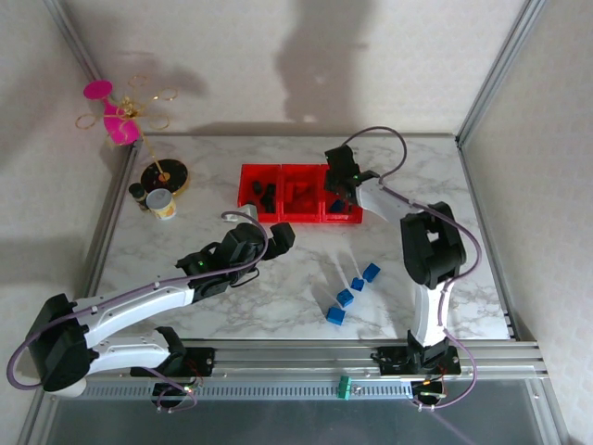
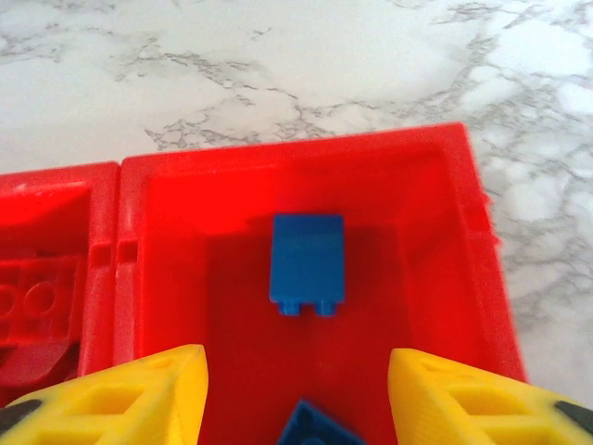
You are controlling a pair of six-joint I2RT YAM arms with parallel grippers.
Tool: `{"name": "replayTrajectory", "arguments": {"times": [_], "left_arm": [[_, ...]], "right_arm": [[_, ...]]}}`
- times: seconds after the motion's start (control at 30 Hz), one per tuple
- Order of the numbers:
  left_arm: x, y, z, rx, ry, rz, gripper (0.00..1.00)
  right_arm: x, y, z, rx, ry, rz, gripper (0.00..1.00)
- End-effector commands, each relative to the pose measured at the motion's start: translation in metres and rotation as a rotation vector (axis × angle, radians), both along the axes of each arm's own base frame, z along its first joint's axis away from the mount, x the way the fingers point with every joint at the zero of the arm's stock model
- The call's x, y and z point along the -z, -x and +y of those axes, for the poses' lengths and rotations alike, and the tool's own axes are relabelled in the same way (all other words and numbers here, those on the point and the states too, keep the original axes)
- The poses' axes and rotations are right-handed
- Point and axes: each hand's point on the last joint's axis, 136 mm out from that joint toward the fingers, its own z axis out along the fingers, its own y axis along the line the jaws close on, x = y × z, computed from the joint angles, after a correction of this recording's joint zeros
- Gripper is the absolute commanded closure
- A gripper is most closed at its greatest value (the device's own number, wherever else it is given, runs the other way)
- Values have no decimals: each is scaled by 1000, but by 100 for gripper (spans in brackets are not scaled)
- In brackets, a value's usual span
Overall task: Sort the legos into containers by color
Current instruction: Place the lego in the container, then pick up the lego from the middle-right of the table.
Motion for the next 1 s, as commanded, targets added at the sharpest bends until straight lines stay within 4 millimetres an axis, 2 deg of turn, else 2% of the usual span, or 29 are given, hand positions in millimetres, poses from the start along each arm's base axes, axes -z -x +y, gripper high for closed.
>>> {"name": "replayTrajectory", "arguments": {"times": [0.0, 0.3, 0.53, 0.63, 0.83, 0.97], "left_arm": [[-11, 3, -2, 19, 39, -17, 0], [1, 25, -1, 82, 13, 4, 0], [11, 47, -11, 172, 12, 5, 0], [11, 55, -17, 217, -10, -2, 0], [14, 68, -32, 289, -21, -9, 0], [18, 73, -41, 310, -29, -2, 0]], "right_arm": [[-23, 30, 0, 1, -28, -18, 43], [-19, 114, -22, 57, -55, 39, 35], [14, 187, -58, 158, -25, 168, 26], [23, 212, -77, 202, -21, 201, 23], [50, 245, -92, 259, -90, 264, 20], [64, 251, -84, 246, -152, 291, 20]]}}
